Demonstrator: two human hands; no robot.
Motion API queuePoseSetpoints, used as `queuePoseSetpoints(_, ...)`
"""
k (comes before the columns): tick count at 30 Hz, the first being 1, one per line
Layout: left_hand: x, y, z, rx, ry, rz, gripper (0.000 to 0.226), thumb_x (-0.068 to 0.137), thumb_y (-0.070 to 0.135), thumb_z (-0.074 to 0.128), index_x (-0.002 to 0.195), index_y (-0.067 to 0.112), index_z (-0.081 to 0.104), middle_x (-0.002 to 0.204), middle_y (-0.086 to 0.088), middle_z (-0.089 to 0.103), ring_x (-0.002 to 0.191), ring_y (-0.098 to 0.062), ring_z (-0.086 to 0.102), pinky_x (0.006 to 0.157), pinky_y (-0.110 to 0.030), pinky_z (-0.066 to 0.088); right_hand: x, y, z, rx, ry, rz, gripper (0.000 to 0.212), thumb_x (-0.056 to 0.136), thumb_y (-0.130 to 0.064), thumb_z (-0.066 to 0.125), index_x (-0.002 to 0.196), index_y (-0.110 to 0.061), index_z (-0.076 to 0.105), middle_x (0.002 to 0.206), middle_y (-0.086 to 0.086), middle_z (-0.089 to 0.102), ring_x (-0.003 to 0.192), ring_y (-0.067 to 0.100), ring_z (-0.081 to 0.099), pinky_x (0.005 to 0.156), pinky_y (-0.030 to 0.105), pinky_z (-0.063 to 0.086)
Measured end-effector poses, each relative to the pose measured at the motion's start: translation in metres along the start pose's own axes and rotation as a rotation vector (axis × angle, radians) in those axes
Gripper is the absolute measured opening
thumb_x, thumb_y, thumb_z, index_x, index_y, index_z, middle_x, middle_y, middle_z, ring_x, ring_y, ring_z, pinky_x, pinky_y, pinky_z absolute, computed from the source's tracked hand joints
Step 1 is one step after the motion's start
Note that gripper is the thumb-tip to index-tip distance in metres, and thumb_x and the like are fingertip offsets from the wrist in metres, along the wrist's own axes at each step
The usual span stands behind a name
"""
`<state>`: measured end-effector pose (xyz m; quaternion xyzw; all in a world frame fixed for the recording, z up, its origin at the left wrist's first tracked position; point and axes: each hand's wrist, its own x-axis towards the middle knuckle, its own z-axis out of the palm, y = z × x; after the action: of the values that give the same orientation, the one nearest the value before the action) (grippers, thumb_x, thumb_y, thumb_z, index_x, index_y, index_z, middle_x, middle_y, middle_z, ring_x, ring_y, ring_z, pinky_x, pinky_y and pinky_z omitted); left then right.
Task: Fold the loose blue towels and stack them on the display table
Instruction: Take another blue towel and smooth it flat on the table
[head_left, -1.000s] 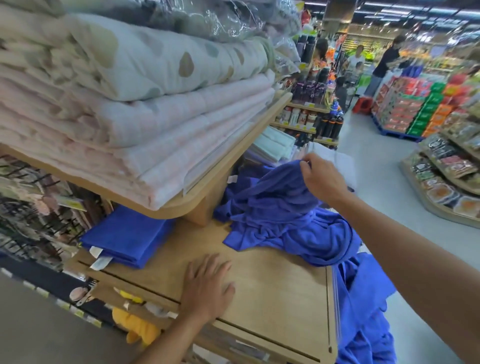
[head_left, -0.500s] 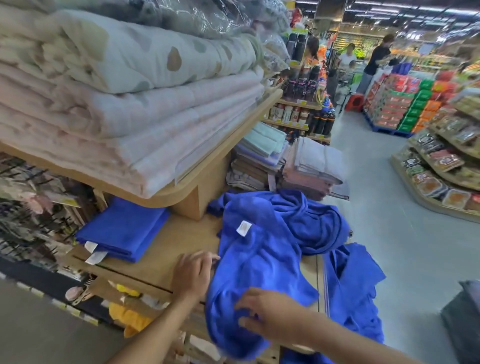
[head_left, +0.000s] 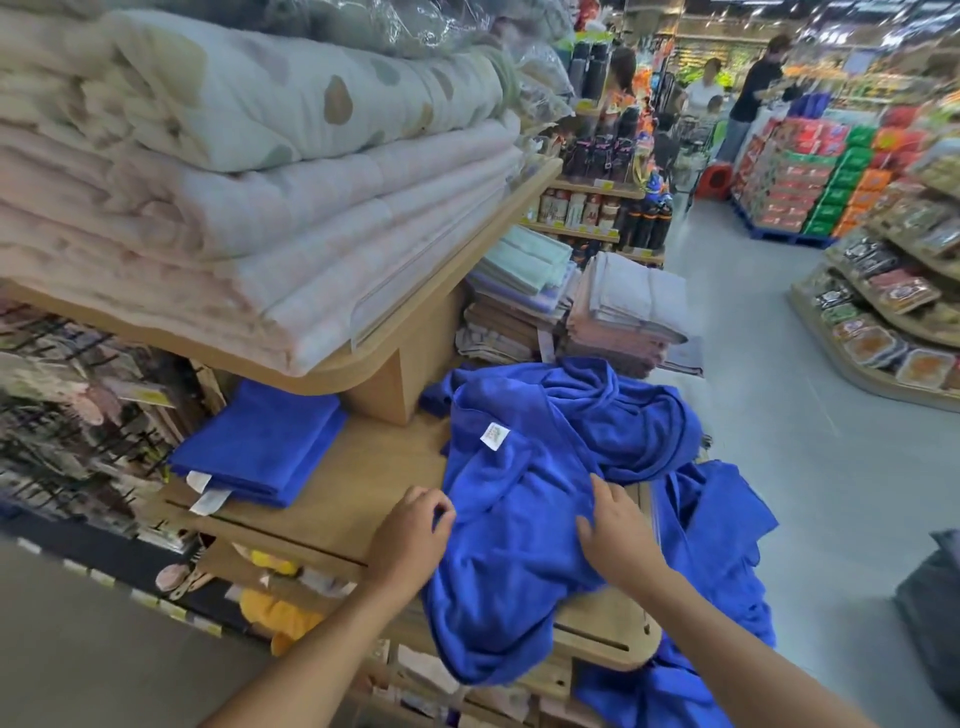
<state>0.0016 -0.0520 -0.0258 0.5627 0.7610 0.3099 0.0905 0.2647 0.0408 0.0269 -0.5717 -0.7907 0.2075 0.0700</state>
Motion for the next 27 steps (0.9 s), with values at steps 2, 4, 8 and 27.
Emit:
queuePoseSetpoints(2,0.006,-0.008,-0.011,-0.121,0.053,-0.164,0.012,0.097,0.026,0.058,0.085,0.026,0.058,0.09,0.009,0.062,0.086,-0.023,0.064,0.069,-0.034,0.042,0.001,0.006,0.0,0.0,-0.053,0.028,0.053,0.1,-0.029,0.057,0.146,-0.01,0.04,0.139,0.013,0.048,0.12,0.033,0.056,0.096,0.041,0.048)
queuePoseSetpoints(4,0.011,-0.015,-0.026,-0.235,0.088,-0.307,0.017,0.098,0.027,0.056,0.082,0.031,0.054,0.085,0.013,0.063,0.087,-0.022,0.066,0.065,-0.031,0.04,-0.001,0.009,0.001,-0.009,-0.078,0.012,0.04,0.095,-0.037,0.063,0.129,-0.018,0.052,0.122,0.003,0.057,0.103,0.026,0.062,0.083,0.038,0.051)
queuePoseSetpoints(8,0.003,-0.016,-0.042,-0.009,-0.169,-0.281,0.044,0.073,0.079,0.058,0.085,0.036,0.054,0.08,0.017,0.064,0.077,-0.007,0.064,0.059,-0.029,0.041,-0.002,0.005,0.001,0.117,-0.069,0.068,0.027,0.084,-0.048,0.073,0.096,-0.027,0.061,0.077,-0.011,0.063,0.07,0.009,0.06,0.058,0.028,0.042)
queuePoseSetpoints(27,0.059,0.028,-0.15,-1.726,-0.02,-0.598,0.019,0.097,0.028,0.054,0.101,0.013,0.066,0.092,-0.003,0.076,0.083,-0.018,0.074,0.08,-0.034,0.057,0.002,-0.026,-0.105,1.867,-0.393,0.161,0.019,0.093,-0.03,0.062,0.08,-0.02,0.07,0.07,-0.008,0.065,0.065,0.007,0.064,0.066,0.024,0.055)
